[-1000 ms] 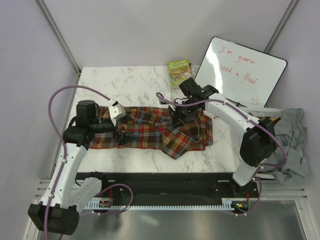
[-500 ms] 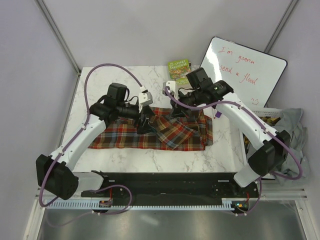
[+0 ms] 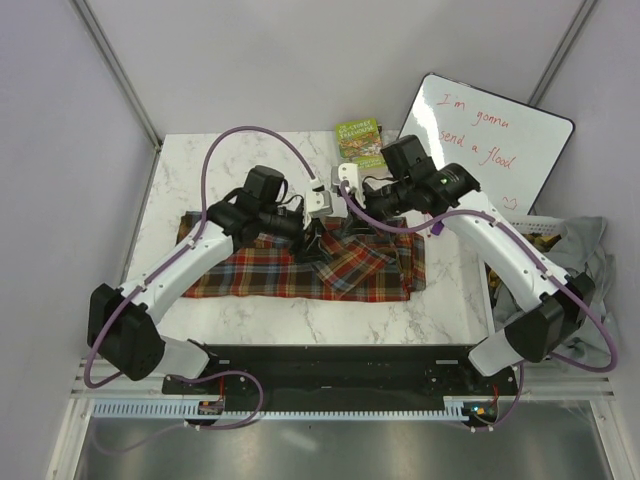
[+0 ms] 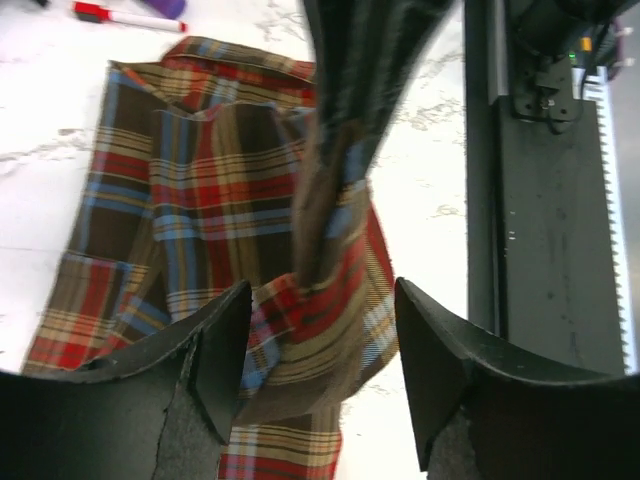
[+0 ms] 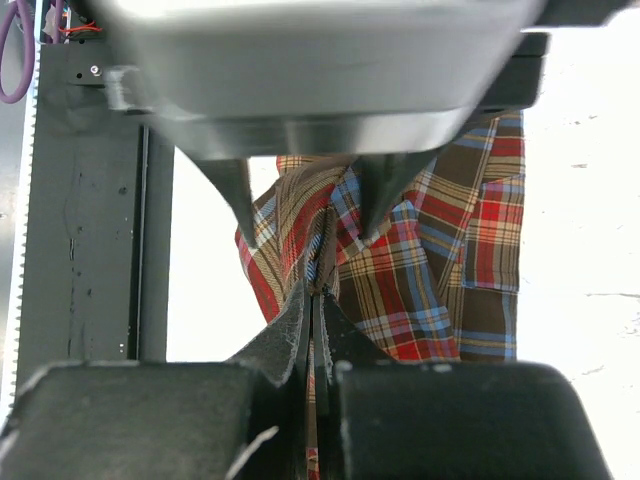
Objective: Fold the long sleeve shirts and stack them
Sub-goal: Fold the shirt
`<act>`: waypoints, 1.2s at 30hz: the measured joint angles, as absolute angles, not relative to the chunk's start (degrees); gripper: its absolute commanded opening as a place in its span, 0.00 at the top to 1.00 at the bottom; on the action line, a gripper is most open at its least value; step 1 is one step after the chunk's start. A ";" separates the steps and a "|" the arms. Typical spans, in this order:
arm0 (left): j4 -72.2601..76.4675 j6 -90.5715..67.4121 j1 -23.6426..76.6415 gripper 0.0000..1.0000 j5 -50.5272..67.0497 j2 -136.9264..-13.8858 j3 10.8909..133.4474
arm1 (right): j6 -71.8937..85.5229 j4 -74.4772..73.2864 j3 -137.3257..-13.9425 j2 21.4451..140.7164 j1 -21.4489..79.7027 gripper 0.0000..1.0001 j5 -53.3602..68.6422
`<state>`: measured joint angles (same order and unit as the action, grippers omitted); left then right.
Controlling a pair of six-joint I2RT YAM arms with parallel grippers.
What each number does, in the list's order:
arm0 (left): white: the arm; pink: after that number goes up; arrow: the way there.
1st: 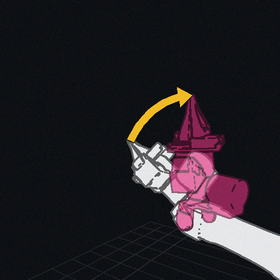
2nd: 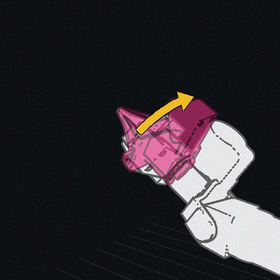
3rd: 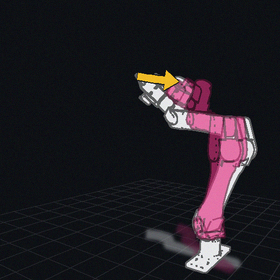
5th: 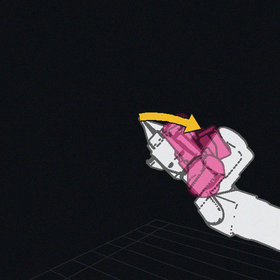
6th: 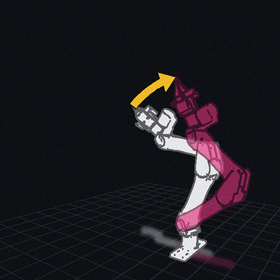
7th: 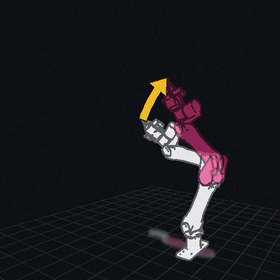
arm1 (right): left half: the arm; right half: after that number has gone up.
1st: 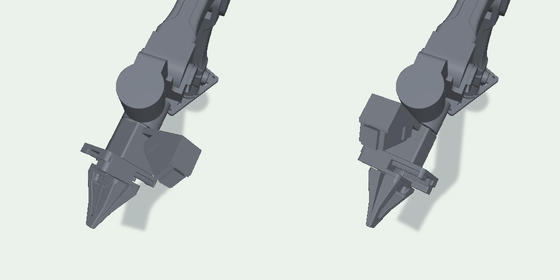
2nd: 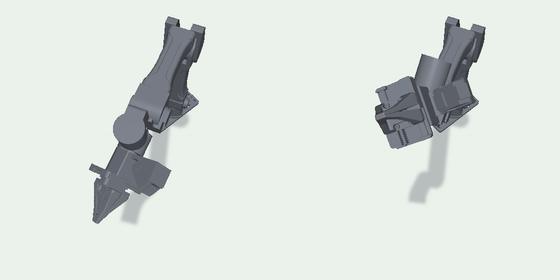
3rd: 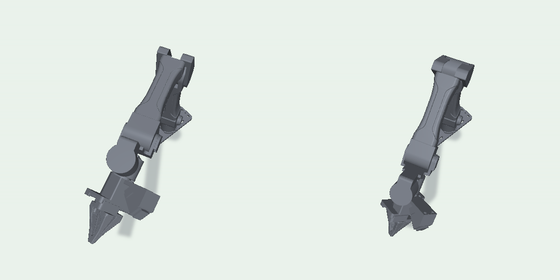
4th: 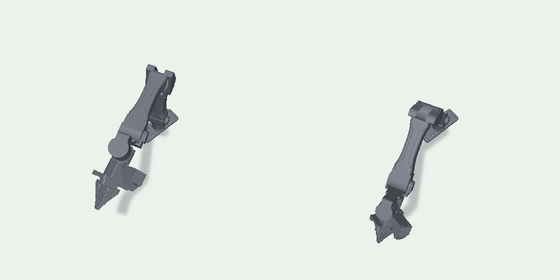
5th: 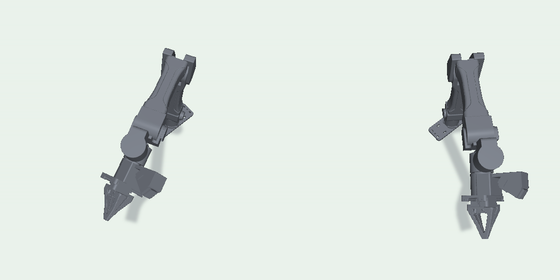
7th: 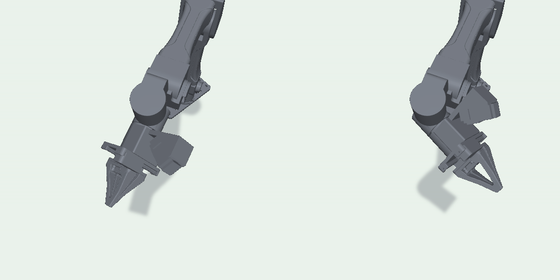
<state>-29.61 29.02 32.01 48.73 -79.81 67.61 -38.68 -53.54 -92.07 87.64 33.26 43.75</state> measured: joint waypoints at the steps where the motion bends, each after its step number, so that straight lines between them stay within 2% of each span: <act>1: -29.47 29.02 32.01 0.24 48.10 -79.99 67.92 | -38.87 -53.47 -91.79 87.11 33.26 1.00 43.75; 5: -28.10 28.64 32.01 0.06 44.84 -80.09 68.99 | -39.55 -53.15 -91.37 85.21 33.26 1.00 43.81; 7: -27.62 28.58 32.01 0.02 43.44 -80.12 69.34 | -39.92 -53.15 -91.37 84.86 33.28 1.00 43.94; 9: -27.27 28.53 31.97 0.01 42.83 -80.09 69.43 | -40.29 -53.15 -91.37 84.79 33.28 1.00 43.97; 12: -27.75 28.58 31.94 0.08 43.68 -80.09 69.45 | -40.69 -53.19 -91.37 84.79 33.52 1.00 43.97; 13: -28.14 28.60 31.97 0.12 44.34 -80.09 69.52 | -40.82 -53.19 -91.37 84.79 33.54 1.00 43.94; 14: -28.73 28.62 31.97 0.24 45.43 -80.09 69.69 | -40.93 -53.19 -91.37 84.79 33.54 1.00 43.92; 16: -30.24 28.71 31.97 0.41 47.64 -80.09 70.08 | -41.12 -53.19 -91.37 84.79 33.56 1.00 43.90; 17: -30.96 28.86 31.97 0.61 48.64 -80.12 70.32 | -41.30 -53.17 -91.37 84.75 33.61 1.00 43.90; 19: -32.60 29.34 31.97 0.83 49.95 -80.25 71.22 | -41.41 -53.17 -91.37 84.75 33.61 1.00 43.79; 20: -33.15 29.69 31.97 0.98 50.17 -80.38 71.72 | -41.43 -53.15 -91.37 84.73 33.65 0.98 43.66; 21: -33.50 29.98 31.97 0.98 50.13 -80.53 72.27 | -41.43 -53.12 -91.35 84.73 33.63 0.95 43.53; 23: -34.39 30.50 31.97 0.98 49.50 -80.90 73.67 | -41.19 -52.64 -91.26 84.71 33.63 0.78 42.98; 24: -34.65 30.70 31.97 0.98 48.51 -81.19 74.56 | -40.58 -51.79 -91.07 84.62 33.65 0.64 42.35; 25: -34.96 30.96 31.97 0.98 47.27 -81.62 75.64 | -39.59 -50.13 -90.43 84.31 33.65 0.46 41.39; 26: -35.09 31.42 31.97 0.98 45.82 -82.15 76.88 | -37.82 -48.14 -89.43 83.81 33.58 0.34 39.77; 28: -35.07 32.56 31.94 0.98 41.54 -83.88 80.03 | -34.24 -44.18 -87.24 82.72 32.99 0.18 37.08; 31: -33.89 35.16 31.40 0.98 35.94 -86.96 84.66 | -28.40 -38.59 -83.42 80.75 29.30 0.13 34.33; 36: -29.34 41.65 30.28 0.98 27.18 -93.23 91.37 | -21.41 -33.39 -81.58 79.37 21.71 0.12 30.37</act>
